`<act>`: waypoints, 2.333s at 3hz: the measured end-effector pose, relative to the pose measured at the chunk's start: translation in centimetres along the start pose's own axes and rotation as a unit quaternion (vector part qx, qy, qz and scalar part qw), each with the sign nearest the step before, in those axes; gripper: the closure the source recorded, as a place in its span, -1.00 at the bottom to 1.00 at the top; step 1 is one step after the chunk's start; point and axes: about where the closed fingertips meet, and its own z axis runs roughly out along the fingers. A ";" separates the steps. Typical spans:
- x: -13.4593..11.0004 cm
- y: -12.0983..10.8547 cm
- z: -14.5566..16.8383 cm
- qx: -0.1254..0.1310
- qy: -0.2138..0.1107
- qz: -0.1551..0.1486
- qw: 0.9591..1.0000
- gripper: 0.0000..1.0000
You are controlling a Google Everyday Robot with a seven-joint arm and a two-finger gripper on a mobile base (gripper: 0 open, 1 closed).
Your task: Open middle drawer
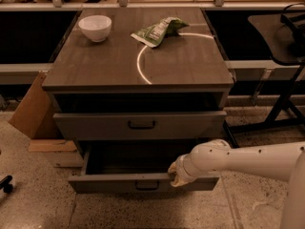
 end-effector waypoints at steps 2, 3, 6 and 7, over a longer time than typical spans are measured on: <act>-0.1 0.0 0.0 -0.001 0.000 0.000 1.000 0.49; -0.1 0.1 0.1 -0.002 -0.001 0.000 1.000 0.01; -0.2 0.3 0.3 -0.004 -0.003 -0.001 1.000 -1.00; -0.3 1.0 0.7 -0.026 -0.025 -0.002 0.999 -1.00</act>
Offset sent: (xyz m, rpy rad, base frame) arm -0.0002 0.0000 0.0007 0.0004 0.0004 0.0003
